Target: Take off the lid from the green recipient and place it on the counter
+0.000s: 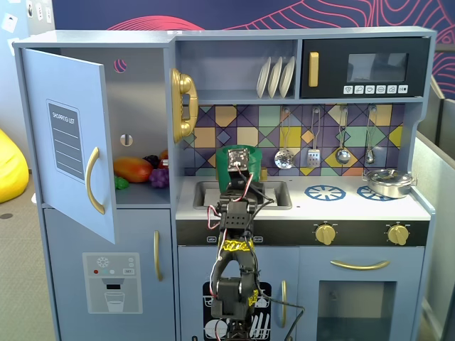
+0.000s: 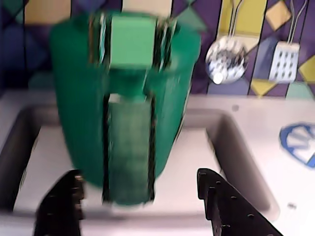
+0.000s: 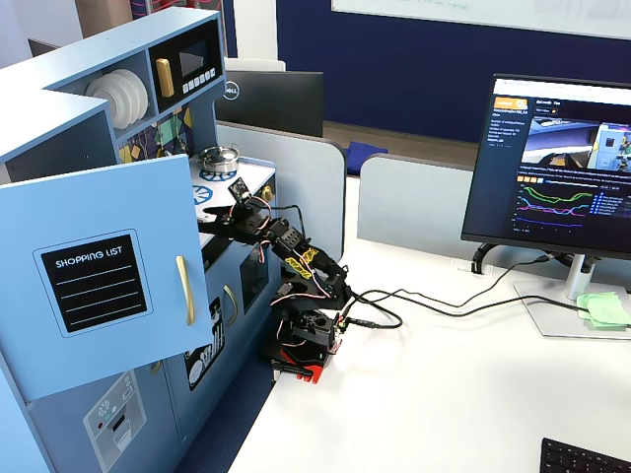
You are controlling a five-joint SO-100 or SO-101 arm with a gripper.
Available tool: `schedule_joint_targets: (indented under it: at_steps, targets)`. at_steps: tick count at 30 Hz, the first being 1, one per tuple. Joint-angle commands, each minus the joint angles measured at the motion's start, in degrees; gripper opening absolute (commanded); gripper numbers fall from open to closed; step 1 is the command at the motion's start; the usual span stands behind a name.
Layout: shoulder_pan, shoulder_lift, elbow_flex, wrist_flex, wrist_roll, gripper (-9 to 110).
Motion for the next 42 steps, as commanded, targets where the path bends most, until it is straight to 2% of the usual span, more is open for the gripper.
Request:
schedule_joint_targets:
  at_steps: [1,12,42]
  targets:
    - [0.9,-4.6,-6.8,-4.6,1.2,27]
    - [-1.1,-16.9,-15.6,-12.9,5.4,31]
    - [-3.4,-31.8,-28.3,-15.1,1.8,29]
